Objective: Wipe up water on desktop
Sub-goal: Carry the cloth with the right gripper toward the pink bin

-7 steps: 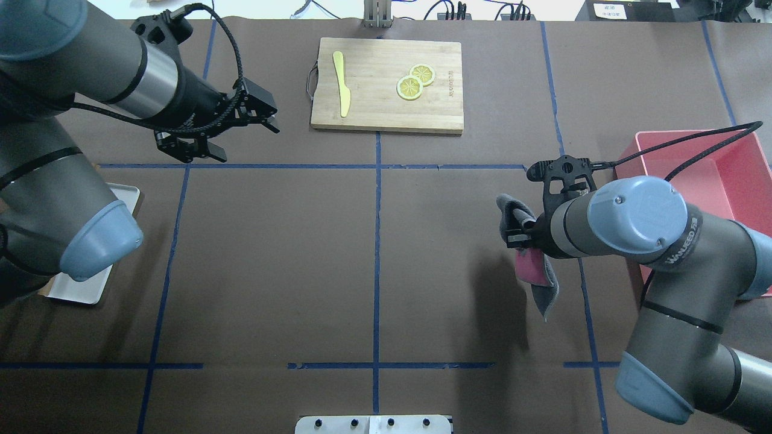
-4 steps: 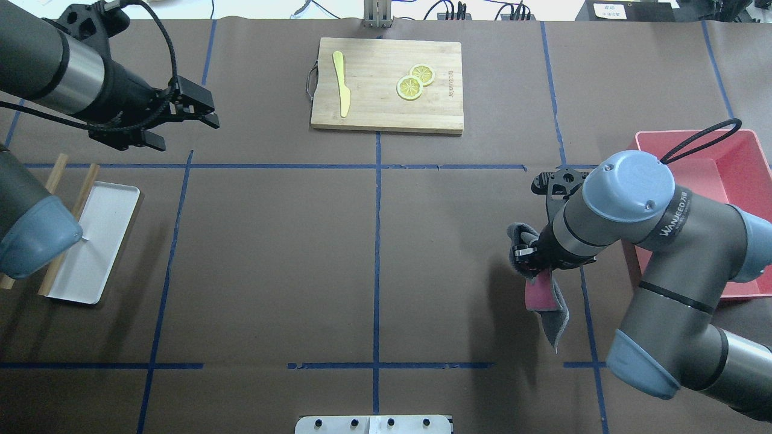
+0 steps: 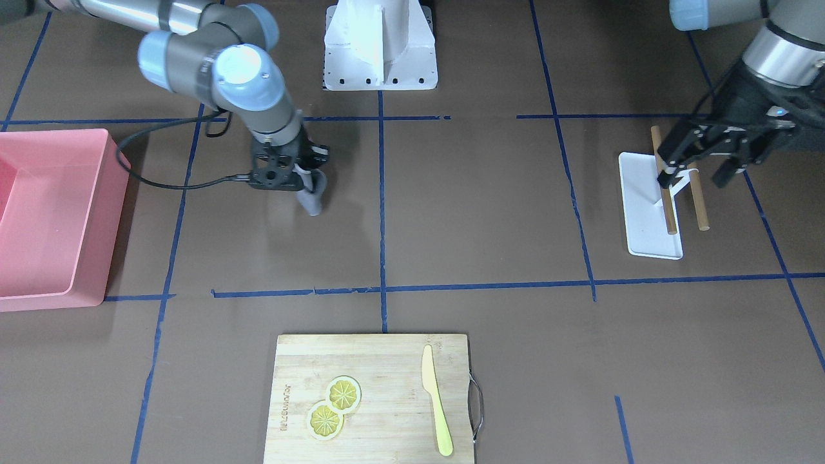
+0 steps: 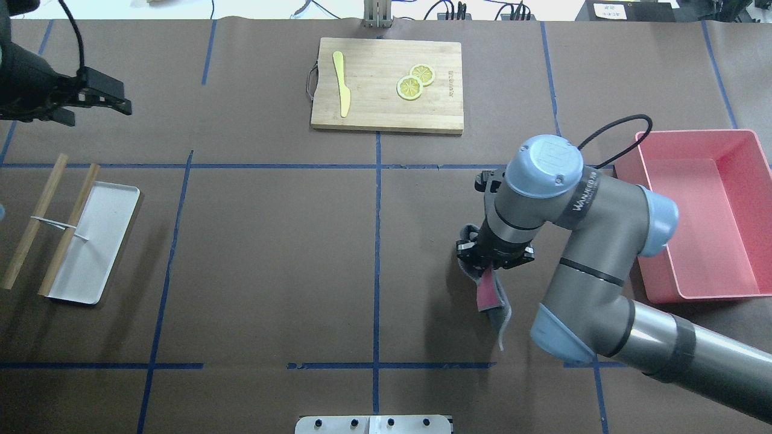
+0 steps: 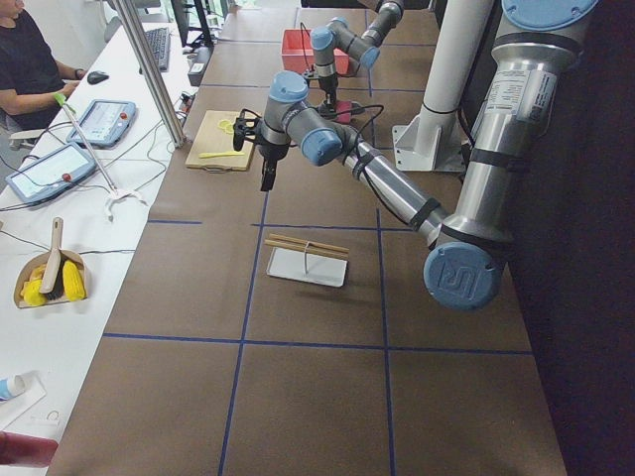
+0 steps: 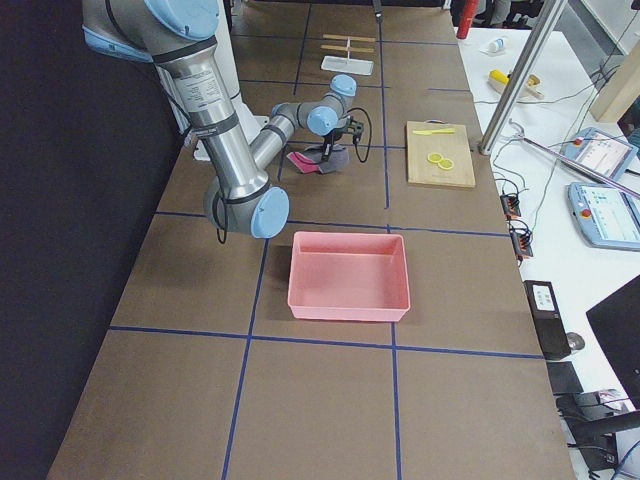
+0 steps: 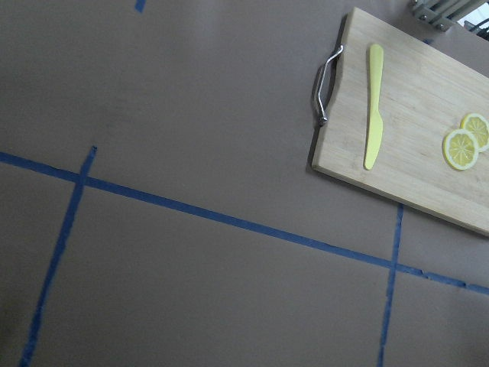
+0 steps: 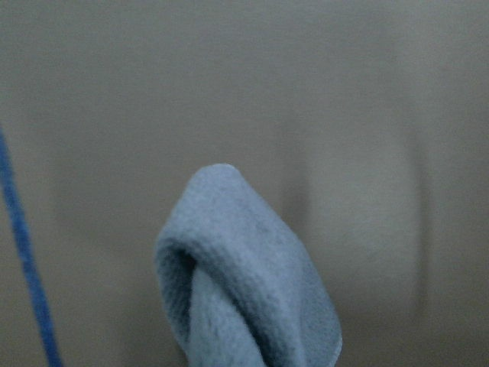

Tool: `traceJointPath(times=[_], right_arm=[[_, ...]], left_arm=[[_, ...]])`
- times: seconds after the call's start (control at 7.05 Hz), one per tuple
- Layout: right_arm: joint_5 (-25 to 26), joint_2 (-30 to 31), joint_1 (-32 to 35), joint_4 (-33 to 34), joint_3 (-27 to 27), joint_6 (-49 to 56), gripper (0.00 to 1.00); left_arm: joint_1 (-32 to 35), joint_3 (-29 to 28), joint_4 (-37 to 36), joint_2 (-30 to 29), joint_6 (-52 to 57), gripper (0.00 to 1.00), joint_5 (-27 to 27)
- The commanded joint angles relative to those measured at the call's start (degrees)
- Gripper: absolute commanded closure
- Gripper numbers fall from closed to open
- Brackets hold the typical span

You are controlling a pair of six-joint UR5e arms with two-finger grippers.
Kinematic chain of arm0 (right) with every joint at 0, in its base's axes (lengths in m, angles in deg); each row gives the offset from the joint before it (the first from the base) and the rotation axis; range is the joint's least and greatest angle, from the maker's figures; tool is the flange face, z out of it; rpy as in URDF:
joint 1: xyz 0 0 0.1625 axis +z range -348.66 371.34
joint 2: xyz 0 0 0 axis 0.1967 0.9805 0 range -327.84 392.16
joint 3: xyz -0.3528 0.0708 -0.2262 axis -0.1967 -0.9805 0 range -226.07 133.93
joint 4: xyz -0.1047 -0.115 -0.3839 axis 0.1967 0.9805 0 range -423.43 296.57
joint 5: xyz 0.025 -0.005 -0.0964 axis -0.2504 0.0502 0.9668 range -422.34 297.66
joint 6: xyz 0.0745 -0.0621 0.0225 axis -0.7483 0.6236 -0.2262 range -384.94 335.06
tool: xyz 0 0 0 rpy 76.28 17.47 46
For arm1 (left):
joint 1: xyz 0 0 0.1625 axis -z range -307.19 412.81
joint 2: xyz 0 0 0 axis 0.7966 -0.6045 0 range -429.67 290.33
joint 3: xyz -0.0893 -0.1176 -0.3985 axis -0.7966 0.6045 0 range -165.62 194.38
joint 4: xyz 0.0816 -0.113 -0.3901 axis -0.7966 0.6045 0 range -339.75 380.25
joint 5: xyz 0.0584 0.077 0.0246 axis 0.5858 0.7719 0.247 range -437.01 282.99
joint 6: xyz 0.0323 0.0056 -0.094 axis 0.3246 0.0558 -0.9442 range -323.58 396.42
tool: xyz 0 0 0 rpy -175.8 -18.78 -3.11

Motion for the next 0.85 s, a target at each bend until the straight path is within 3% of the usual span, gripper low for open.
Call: traceJointPath(times=[0.0,0.28,0.71], right_arm=[[-0.08,-6.98,-1.25,-0.21,-5.06,-5.84,0.98],[-2.26,-2.63,-0.74,-0.56,-2.98,-6.04,0.99],[-6.39,14.65,8.2,0.14,7.9,8.41,0.99]], left_arm=[[1.03,-0.41,0.08,1.07,2.77,0.01,0.0],[3.82,-0.68,-0.09,3.08,11.95,0.01,0.09],[7.0,-1.39,-3.17,4.74,22.26,0.01,0.18]])
